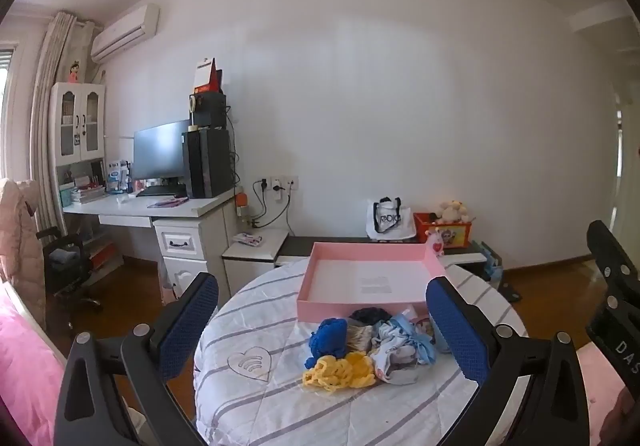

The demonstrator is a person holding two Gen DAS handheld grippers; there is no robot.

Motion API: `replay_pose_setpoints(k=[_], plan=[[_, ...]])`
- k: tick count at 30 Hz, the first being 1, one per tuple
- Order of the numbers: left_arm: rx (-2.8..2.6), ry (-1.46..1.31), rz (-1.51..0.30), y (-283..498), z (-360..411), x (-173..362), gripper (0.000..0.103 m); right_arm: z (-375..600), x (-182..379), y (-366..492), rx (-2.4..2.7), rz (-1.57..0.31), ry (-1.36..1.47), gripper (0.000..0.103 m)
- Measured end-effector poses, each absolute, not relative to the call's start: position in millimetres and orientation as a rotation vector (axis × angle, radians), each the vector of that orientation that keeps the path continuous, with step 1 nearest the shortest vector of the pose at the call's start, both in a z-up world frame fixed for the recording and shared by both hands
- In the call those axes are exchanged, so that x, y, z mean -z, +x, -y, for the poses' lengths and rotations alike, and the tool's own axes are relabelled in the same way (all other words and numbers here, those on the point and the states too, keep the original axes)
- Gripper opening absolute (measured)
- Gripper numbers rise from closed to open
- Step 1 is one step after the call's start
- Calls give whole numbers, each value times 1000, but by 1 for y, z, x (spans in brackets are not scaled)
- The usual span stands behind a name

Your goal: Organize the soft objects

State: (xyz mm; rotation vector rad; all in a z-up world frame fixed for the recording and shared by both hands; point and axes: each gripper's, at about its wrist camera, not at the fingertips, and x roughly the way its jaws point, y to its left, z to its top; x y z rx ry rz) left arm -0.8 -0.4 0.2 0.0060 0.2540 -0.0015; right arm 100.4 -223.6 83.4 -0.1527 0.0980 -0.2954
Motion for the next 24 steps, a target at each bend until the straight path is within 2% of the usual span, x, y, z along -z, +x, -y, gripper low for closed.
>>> replay_pose_setpoints(k=[24], plan=[[8, 5, -245, -8, 2, -5, 102, 220, -83, 97, 254, -98, -162, 103]])
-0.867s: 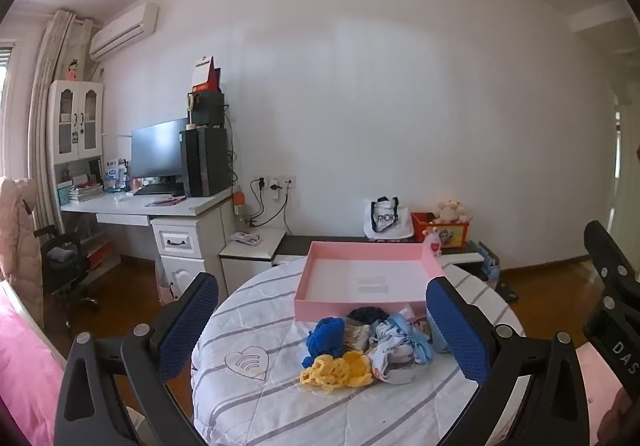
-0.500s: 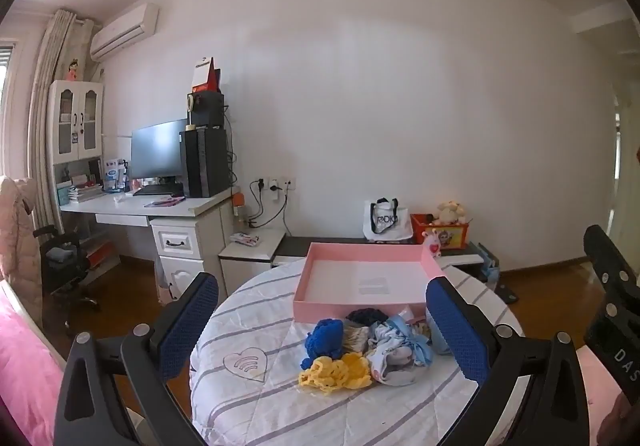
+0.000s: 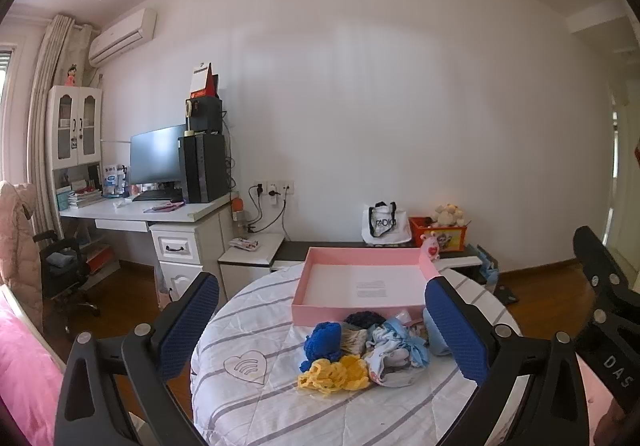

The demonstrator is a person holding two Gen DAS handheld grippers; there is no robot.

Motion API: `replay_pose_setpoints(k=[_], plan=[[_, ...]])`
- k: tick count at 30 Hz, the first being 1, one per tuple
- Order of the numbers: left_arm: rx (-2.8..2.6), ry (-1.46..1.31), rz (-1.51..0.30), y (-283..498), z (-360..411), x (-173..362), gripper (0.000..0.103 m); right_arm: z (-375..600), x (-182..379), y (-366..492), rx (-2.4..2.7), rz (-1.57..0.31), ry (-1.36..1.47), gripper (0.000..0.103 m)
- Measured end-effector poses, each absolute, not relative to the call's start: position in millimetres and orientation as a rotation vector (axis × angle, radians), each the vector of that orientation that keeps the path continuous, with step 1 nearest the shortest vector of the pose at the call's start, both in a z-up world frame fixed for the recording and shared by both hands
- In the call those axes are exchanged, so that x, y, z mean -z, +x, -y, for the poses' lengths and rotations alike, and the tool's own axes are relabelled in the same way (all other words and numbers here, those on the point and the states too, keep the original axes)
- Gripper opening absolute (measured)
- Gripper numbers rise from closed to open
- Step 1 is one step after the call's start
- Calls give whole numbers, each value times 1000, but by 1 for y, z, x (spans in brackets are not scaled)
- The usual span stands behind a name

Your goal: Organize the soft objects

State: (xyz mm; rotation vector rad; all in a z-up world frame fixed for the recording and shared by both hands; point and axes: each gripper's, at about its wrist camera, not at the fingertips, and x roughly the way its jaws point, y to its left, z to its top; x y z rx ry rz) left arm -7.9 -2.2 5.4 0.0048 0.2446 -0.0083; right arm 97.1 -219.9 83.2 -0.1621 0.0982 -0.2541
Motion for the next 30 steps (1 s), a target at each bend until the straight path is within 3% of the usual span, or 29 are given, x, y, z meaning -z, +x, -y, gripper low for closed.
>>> replay_pose_setpoints(k=[30], plan=[[6, -19, -219, -12, -3, -6, 102, 215, -87, 97, 223, -109, -169, 103]])
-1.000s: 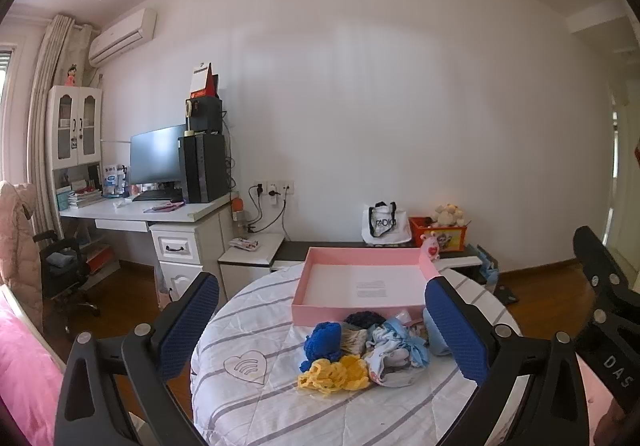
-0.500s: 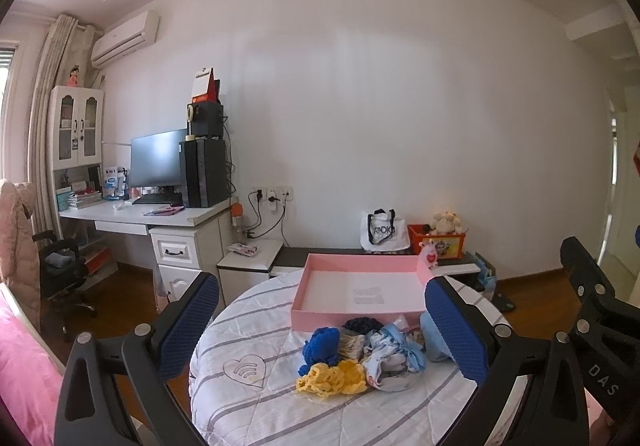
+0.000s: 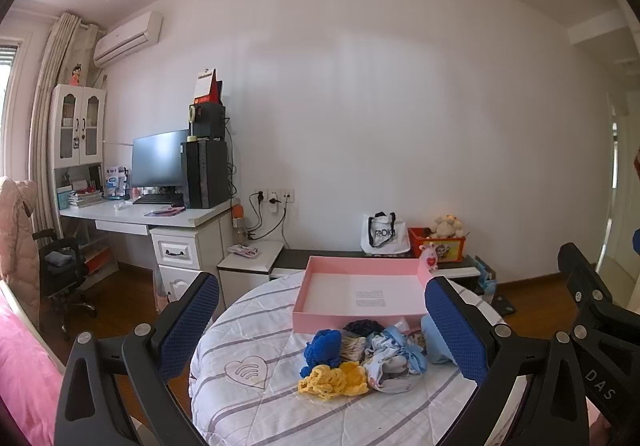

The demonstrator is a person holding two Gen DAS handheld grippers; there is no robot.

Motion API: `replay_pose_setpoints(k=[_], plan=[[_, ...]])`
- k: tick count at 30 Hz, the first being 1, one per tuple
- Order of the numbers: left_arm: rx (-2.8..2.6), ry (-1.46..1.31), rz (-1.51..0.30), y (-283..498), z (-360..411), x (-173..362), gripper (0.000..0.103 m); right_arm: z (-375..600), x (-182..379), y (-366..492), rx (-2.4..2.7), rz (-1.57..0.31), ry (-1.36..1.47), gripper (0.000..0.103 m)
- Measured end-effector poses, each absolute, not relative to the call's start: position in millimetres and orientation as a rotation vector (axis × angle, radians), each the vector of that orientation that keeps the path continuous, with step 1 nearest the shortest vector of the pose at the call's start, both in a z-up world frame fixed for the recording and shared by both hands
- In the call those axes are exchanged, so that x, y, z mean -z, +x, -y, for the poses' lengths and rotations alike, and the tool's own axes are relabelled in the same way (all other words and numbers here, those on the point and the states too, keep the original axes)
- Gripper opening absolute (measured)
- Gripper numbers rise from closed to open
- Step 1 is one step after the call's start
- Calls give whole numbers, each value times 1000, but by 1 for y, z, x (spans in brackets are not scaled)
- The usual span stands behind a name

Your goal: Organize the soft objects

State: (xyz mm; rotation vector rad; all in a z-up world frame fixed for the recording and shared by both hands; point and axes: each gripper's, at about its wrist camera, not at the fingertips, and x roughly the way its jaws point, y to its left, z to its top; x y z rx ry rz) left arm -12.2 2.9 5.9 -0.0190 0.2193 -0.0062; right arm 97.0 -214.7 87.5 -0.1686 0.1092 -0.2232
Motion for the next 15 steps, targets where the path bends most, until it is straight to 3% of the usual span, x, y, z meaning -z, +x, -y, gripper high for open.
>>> replay_pose_setpoints(k=[15], plan=[[2, -17, -217, -11, -3, -4, 102, 212, -87, 97, 218, -113, -170, 103]])
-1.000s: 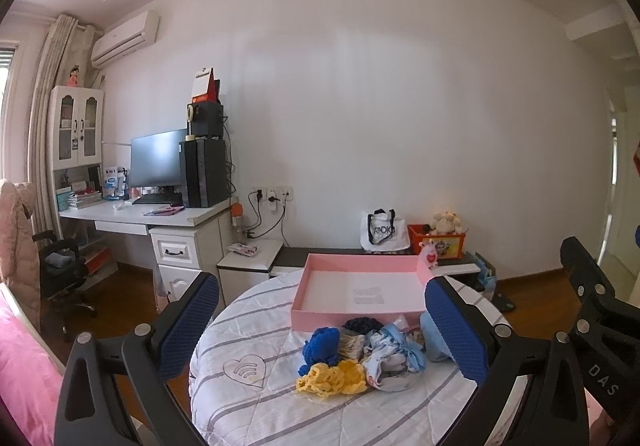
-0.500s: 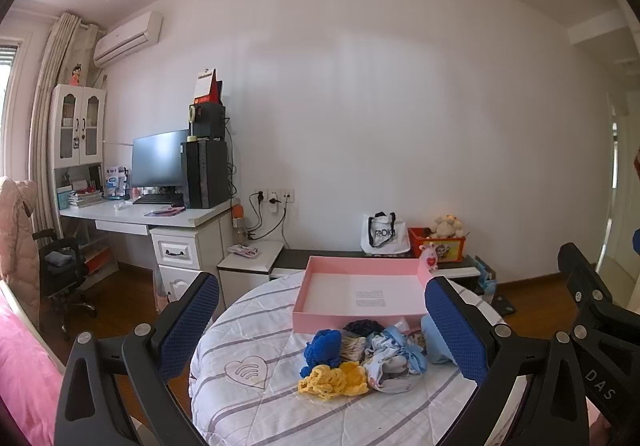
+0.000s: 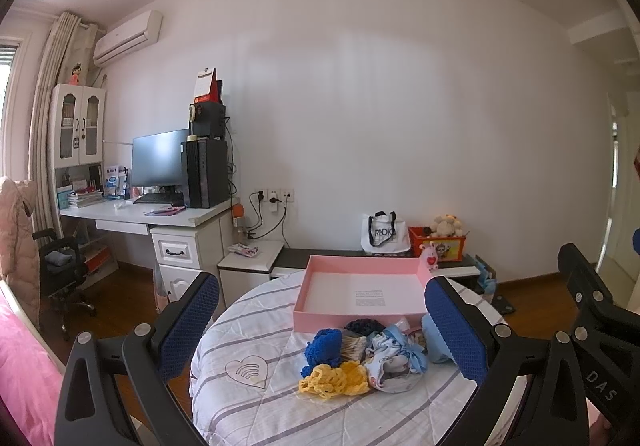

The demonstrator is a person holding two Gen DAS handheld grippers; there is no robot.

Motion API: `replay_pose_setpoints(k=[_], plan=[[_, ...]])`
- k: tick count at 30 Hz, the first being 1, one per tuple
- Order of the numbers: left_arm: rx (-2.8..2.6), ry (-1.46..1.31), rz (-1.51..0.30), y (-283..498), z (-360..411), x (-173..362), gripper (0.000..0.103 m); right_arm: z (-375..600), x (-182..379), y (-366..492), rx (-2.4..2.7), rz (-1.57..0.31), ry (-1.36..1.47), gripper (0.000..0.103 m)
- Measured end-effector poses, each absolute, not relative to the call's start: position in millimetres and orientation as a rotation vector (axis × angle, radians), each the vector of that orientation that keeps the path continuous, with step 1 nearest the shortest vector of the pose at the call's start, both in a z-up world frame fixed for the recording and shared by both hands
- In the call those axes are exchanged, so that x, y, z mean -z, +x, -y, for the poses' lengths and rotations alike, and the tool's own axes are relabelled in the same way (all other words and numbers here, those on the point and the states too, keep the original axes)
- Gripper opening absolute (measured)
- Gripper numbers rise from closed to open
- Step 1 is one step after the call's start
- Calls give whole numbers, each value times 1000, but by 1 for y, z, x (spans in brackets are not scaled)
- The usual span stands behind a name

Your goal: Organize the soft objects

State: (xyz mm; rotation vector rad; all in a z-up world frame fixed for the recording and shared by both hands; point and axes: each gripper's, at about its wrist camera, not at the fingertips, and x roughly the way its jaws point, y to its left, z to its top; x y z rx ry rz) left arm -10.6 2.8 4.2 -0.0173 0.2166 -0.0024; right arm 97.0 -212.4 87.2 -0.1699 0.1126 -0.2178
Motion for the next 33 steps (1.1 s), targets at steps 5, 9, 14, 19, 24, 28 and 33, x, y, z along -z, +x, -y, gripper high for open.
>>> replay_pose_setpoints(k=[5, 9, 14, 19, 24, 28, 33], plan=[[3, -17, -217, -11, -3, -4, 102, 212, -88, 96, 214, -114, -172, 103], [4, -18, -217, -11, -4, -3, 102, 212, -88, 96, 213, -114, -173, 103], [5, -18, -213, -10, -4, -3, 102, 212, -87, 96, 213, -115, -173, 103], [-4, -22, -217, -8, -5, -1, 102, 211, -88, 96, 212, -116, -174, 103], [-3, -26, -220, -7, -4, -1, 102, 211, -88, 96, 212, -117, -176, 103], [-2, -36, -224, -7, -8, -1, 102, 211, -88, 96, 211, -119, -177, 103], [-9, -32, -234, -4, -10, 0, 102, 211, -88, 97, 212, -122, -178, 103]])
